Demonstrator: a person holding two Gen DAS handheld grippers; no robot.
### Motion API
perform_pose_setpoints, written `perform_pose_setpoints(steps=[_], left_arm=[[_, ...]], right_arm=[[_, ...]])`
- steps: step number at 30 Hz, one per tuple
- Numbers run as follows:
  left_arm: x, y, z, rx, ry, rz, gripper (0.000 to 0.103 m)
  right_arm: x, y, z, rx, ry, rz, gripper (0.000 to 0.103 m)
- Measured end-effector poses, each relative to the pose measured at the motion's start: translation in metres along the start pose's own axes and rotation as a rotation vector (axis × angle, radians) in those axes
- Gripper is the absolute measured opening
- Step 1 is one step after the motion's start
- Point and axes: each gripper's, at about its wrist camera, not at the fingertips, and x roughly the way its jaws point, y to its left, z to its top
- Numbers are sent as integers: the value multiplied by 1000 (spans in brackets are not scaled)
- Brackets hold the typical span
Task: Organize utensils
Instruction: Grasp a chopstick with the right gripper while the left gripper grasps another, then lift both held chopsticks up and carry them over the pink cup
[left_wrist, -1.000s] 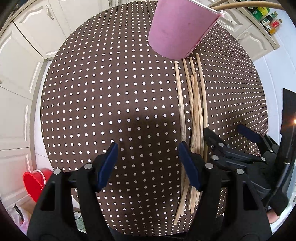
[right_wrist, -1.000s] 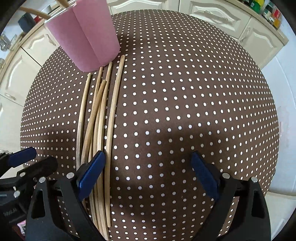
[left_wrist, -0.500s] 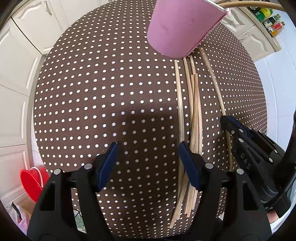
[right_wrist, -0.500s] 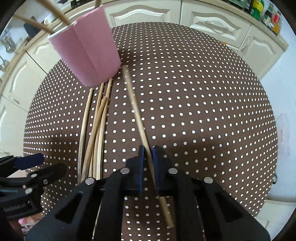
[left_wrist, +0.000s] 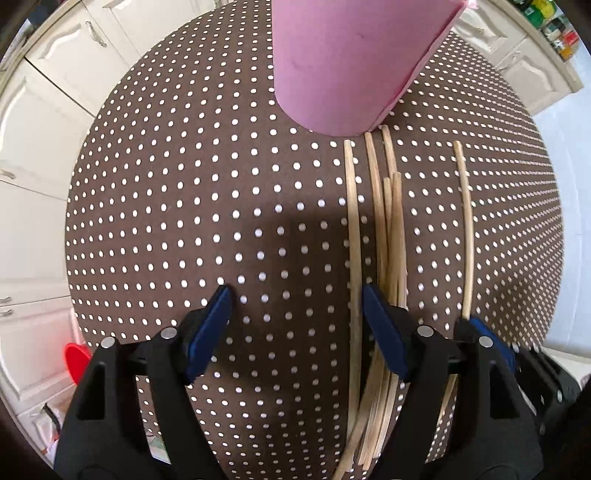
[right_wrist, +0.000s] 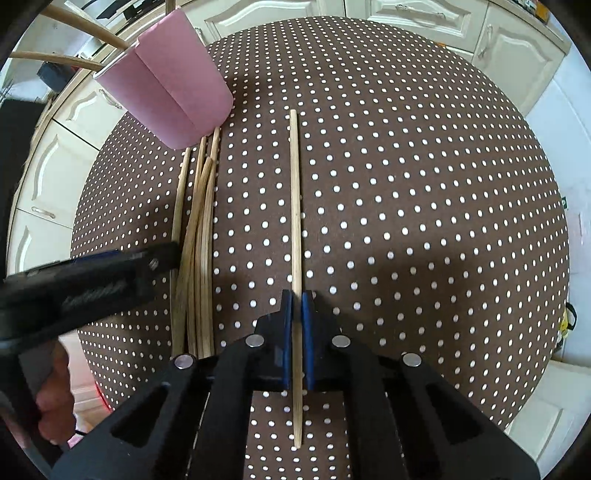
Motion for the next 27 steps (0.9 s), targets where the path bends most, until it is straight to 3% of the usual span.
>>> perform_pose_setpoints(steps=[2, 5, 7, 9, 12, 15, 17, 18, 19, 21, 27], left_arm=[[2, -4, 5, -16, 3, 18, 73], [2, -6, 11, -29, -5, 4, 69], [-1, -6, 14, -26, -22, 12, 50], [-6, 11, 8, -18, -36, 7, 31], [-7, 21, 12, -26, -36, -17, 12], [-7, 35, 9, -16, -29, -58, 9], [-9, 41, 4, 16, -29, -46, 8], [-11, 46, 1, 30, -32, -37, 8], [-12, 50, -3, 39, -32, -31, 8], [-13, 56, -8, 50, -32, -21, 7], [-23, 72, -24, 133, -61, -42, 7]], right_arm=[[-1, 0, -1, 1, 7, 0, 8], [-1, 2, -3, 7, 9, 9, 22], [1, 9, 6, -10, -7, -20, 34], [2, 9, 16, -11, -22, -52, 37], [9, 13, 36, 22, -31, -76, 38], [13, 12, 48, 17, -52, -85, 40], [16, 15, 56, -11, -68, -95, 38], [17, 16, 59, -15, -82, -97, 33], [17, 16, 62, -10, -90, -106, 20], [18, 12, 64, 8, -82, -74, 7], [14, 14, 44, 1, -32, 24, 5]])
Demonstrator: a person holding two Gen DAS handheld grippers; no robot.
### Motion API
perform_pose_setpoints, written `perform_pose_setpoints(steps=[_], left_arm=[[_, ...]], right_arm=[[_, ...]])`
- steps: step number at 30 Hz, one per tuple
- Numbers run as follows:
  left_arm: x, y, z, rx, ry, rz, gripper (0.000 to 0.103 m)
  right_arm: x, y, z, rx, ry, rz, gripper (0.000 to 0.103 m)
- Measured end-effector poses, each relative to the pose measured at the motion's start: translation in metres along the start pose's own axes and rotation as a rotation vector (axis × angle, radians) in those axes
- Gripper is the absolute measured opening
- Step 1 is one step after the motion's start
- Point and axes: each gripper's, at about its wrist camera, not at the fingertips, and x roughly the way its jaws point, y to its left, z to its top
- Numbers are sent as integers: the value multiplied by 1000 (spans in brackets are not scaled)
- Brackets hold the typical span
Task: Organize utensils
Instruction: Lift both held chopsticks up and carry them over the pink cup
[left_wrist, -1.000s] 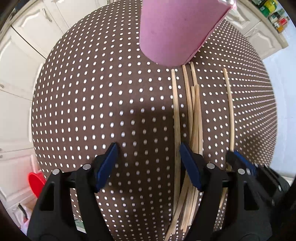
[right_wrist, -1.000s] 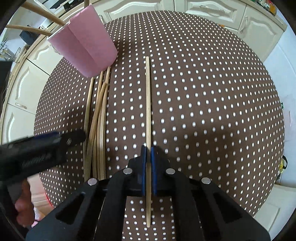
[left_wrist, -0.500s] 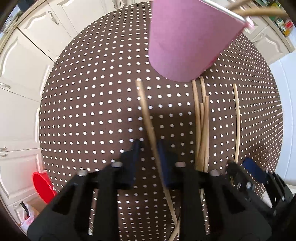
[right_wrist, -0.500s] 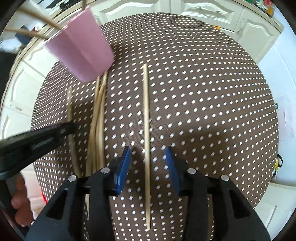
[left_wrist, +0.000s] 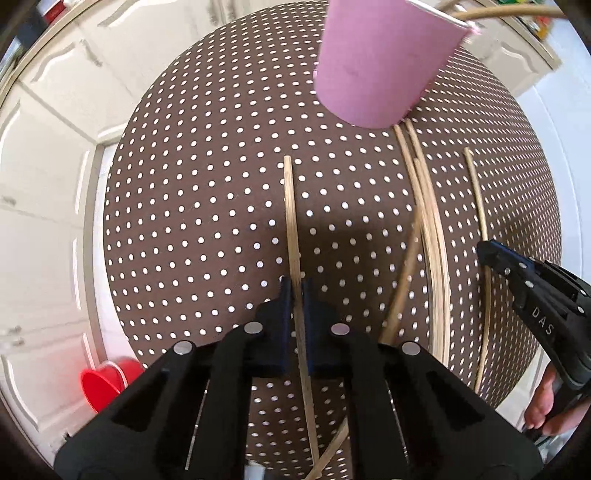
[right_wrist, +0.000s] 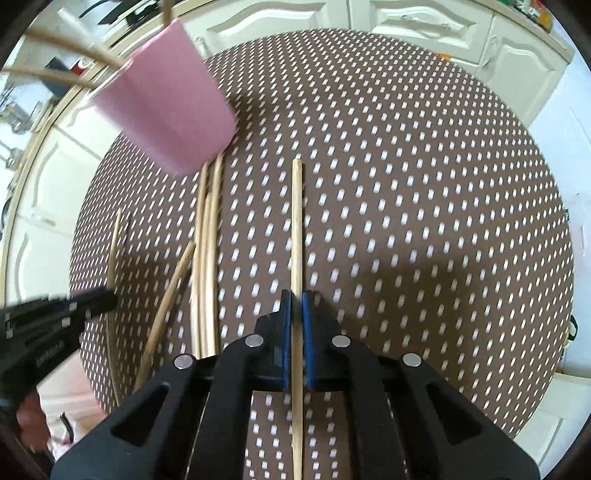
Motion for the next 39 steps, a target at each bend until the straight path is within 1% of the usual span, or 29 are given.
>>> perform_pose_setpoints(steps=[2, 3, 5, 6, 7, 8, 11, 13, 14, 15, 16, 18, 22, 25, 28, 31, 33, 34, 36, 37, 39], left_arm=[[0, 4, -6, 17, -8, 5, 7], [3, 5, -6, 22, -10, 31, 7], [10, 6, -7, 15, 2, 96, 8], [14, 7, -7, -1, 16, 103, 8], [15, 7, -7, -17, 9, 101, 9], [15, 9, -5, -41, 7, 100, 10], [16, 17, -4, -126, 11, 86, 11], [17, 26, -3, -200, 14, 68, 10], [21, 38, 2, -223, 14, 61, 10], [21, 41, 2, -247, 9, 55, 10], [17, 47, -7, -252, 6, 57, 8], [15, 50, -6, -257, -2, 67, 8], [-4, 47, -6, -252, -55, 47, 7], [-23, 42, 2, -239, -106, 40, 7], [-44, 39, 3, -225, -158, 27, 6], [-61, 20, -1, -208, -202, 19, 6], [-79, 15, -4, -196, -230, 23, 6], [-78, 7, -4, -193, -241, 25, 6], [-90, 4, -6, -190, -270, 30, 6], [-88, 0, 1, -190, -282, 36, 6], [-99, -1, 11, -186, -312, 54, 6]], right_arm=[[-1, -6, -1, 29, 8, 23, 5], [-3, -11, -6, 34, 8, 26, 5], [-4, -14, -2, 28, 10, 11, 6], [-4, -11, 1, 16, 7, -4, 7], [-6, -14, 7, 7, 3, -13, 9], [-8, -16, 3, 2, -2, -22, 9], [1, -7, 8, -3, -18, -41, 8], [5, -3, 13, 4, -20, -36, 5], [7, 0, 20, 8, -19, -30, 5], [7, -2, 21, 16, -19, -21, 5], [5, -3, 22, 31, -23, -10, 5], [-8, -13, 19, 48, -40, 3, 5], [-32, -16, 25, 49, -123, 24, 5], [-53, -16, 34, 53, -198, 43, 5], [-72, -16, 42, 57, -252, 62, 5], [-92, -14, 46, 45, -305, 77, 5], [-104, -12, 50, 39, -335, 81, 5], [-110, -12, 50, 37, -346, 84, 5], [-124, -11, 54, 32, -386, 86, 5], [-125, -11, 52, 30, -399, 85, 5], [-135, -12, 55, 32, -428, 88, 5]])
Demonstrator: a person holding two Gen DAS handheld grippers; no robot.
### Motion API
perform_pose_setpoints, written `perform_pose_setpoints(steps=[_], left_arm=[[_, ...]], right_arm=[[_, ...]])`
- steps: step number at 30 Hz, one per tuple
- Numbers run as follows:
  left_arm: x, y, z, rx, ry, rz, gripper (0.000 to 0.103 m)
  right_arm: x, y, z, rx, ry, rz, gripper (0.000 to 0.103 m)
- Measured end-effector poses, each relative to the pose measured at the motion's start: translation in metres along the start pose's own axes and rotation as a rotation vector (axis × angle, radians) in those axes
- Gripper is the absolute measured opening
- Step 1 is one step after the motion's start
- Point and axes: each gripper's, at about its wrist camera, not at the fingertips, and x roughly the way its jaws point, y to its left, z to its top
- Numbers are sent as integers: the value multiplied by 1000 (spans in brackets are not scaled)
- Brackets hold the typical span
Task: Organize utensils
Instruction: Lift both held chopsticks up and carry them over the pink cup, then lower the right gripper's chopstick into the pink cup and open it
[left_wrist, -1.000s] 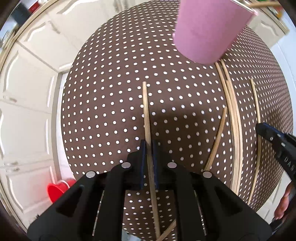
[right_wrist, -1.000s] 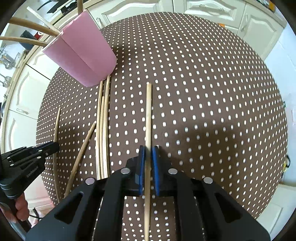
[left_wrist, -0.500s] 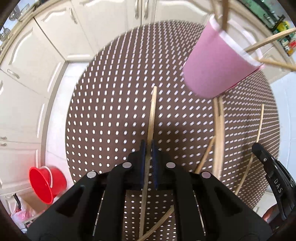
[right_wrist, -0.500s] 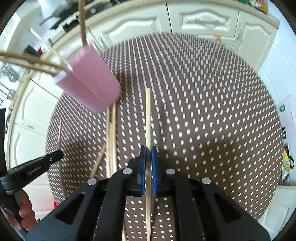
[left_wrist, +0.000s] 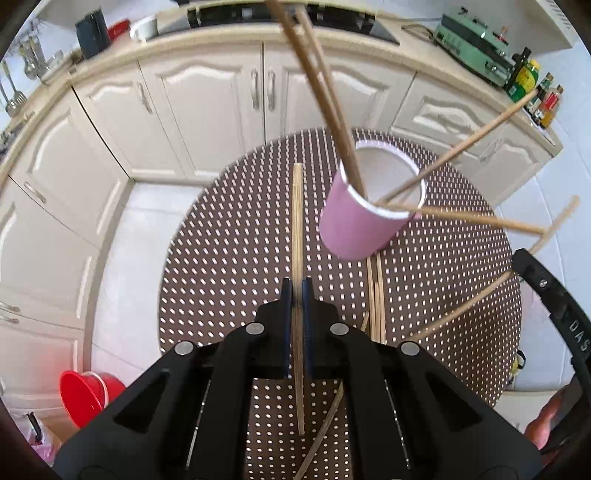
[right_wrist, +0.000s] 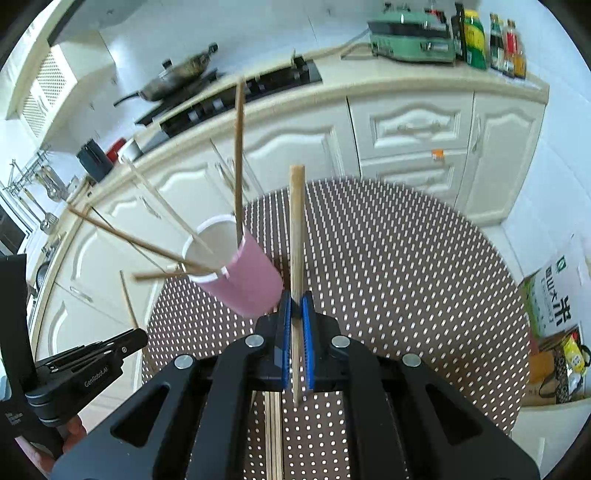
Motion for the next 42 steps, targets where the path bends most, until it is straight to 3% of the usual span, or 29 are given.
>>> perform_pose_setpoints(steps=[3, 12, 22, 34, 42], left_arm=[[-19, 1, 8, 3, -54, 10, 6], [-79, -1, 31, -29, -182, -51, 6], [-128, -15, 49, 17, -293, -85, 6], [-162, -24, 63, 24, -369, -115, 6], [-153, -30, 77, 26, -362, -135, 6]], right_arm=[[-11, 0, 6, 1, -40, 0, 5], [-48, 3, 39, 14, -153, 43, 5], [-67, 14, 70, -12, -230, 90, 5], [-54, 33, 79, -46, -208, 125, 5], [-37, 41, 77, -66, -159, 128, 5]])
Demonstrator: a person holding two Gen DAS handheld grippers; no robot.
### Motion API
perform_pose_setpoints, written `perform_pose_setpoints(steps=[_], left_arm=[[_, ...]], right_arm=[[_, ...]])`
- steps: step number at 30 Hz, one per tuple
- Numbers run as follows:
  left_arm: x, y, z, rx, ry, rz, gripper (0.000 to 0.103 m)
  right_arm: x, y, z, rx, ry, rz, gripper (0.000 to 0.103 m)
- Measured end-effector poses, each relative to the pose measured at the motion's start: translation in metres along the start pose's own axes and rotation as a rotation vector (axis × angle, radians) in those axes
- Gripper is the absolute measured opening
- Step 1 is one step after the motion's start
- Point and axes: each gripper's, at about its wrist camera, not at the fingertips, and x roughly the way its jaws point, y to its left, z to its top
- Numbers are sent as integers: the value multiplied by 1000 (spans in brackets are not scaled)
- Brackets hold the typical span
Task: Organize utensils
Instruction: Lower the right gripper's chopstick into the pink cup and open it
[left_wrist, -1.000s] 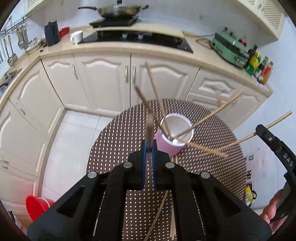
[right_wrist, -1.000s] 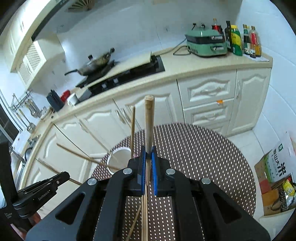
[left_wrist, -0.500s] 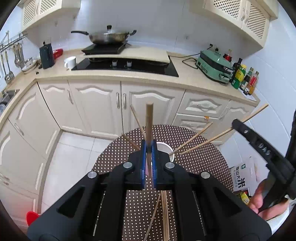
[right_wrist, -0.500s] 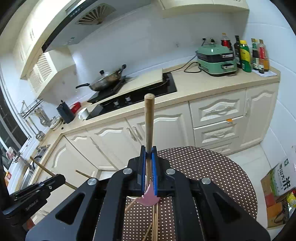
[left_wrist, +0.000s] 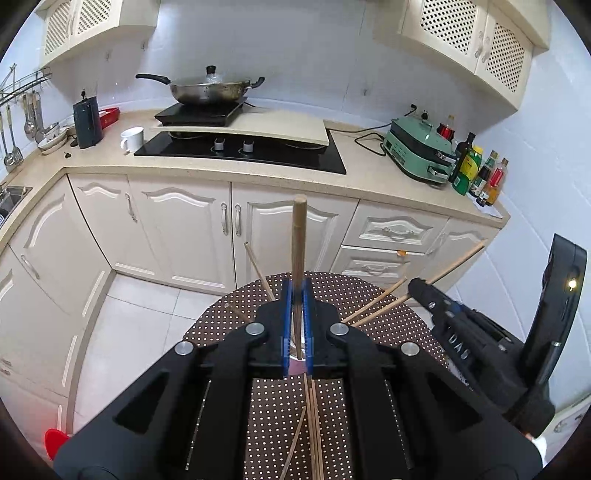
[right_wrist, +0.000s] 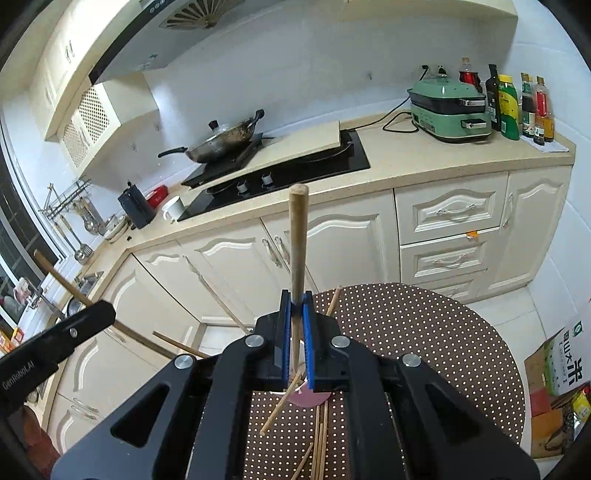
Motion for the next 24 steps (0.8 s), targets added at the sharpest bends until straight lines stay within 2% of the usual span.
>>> perform_pose_setpoints(steps=[13, 20, 24], left_arm=[[42, -3, -3, 6, 58, -8, 6], [74, 3, -15, -5, 128, 6, 6], [93, 5, -27, 15, 180, 16, 6]], right_arm=[[35, -1, -15, -5, 102, -22, 5], [55, -5, -22, 12, 162, -33, 5], [64, -8, -26, 29, 205, -20, 8]])
